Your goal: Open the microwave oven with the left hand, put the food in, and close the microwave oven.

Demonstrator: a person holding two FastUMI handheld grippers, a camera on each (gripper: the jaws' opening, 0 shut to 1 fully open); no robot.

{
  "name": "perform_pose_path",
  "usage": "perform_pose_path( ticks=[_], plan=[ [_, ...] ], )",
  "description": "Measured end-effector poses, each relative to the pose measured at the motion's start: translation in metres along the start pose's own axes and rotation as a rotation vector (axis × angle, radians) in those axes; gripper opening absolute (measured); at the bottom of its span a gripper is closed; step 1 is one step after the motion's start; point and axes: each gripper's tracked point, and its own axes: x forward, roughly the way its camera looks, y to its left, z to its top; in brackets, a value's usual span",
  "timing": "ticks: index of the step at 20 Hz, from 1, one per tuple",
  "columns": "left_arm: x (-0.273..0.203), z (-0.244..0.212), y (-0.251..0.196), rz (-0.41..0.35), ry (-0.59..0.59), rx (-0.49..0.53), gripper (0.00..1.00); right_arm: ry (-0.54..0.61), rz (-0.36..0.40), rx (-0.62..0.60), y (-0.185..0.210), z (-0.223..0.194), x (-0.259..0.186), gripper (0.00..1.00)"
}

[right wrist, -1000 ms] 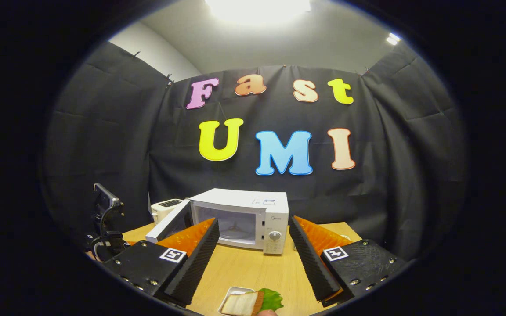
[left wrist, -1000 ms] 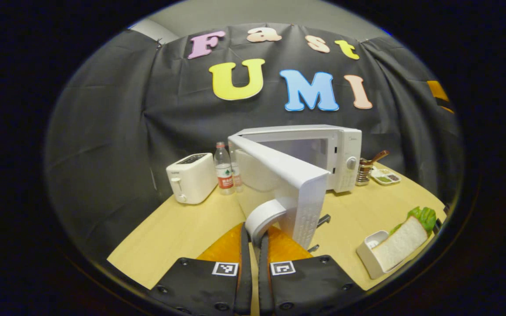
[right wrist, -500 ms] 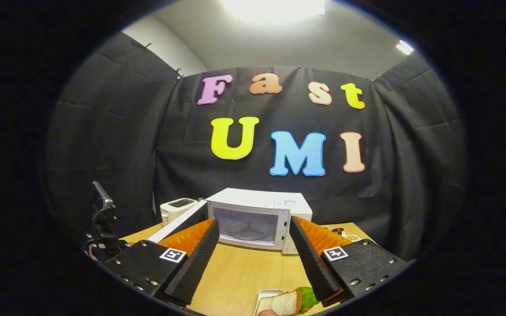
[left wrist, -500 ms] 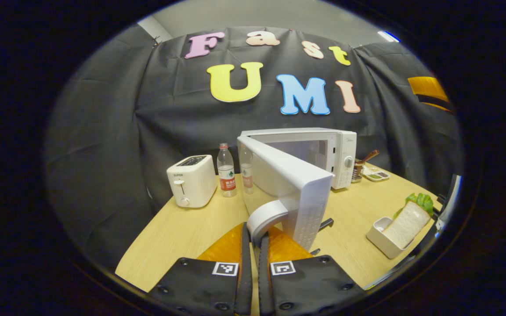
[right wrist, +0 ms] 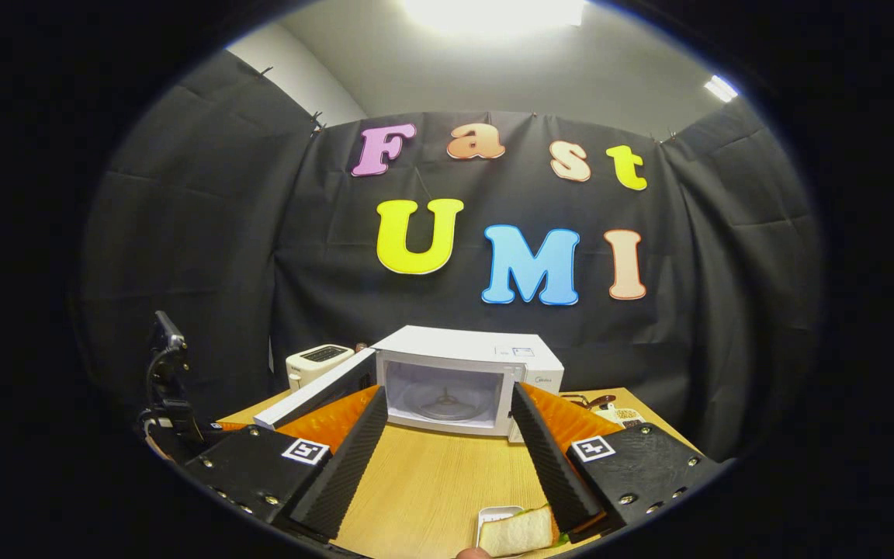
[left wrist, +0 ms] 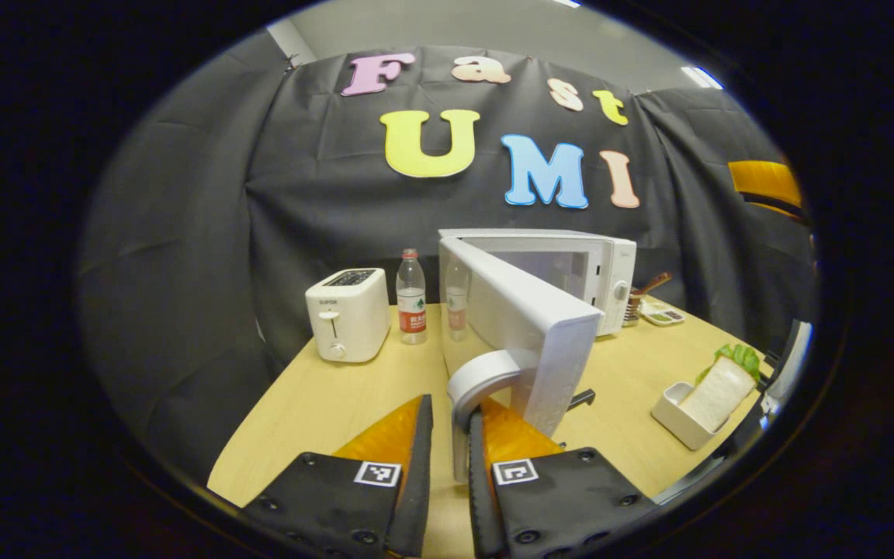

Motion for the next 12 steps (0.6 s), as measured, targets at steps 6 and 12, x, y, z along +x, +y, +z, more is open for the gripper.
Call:
perform_pose_path(
  ticks=[6, 12],
  plan=[
    [-0.045, 0.008, 0.000, 0.112, -0.023, -0.019, 0.80, 0.053, 0.009, 0.008, -0.044, -0.018, 0.008, 0.98],
    [-0.090, 0.069, -0.004, 0.256, -0.164, -0.019, 0.98, 0.189, 0.047, 0.069, -0.087, -0.063, 0.019, 0.98]
  ],
)
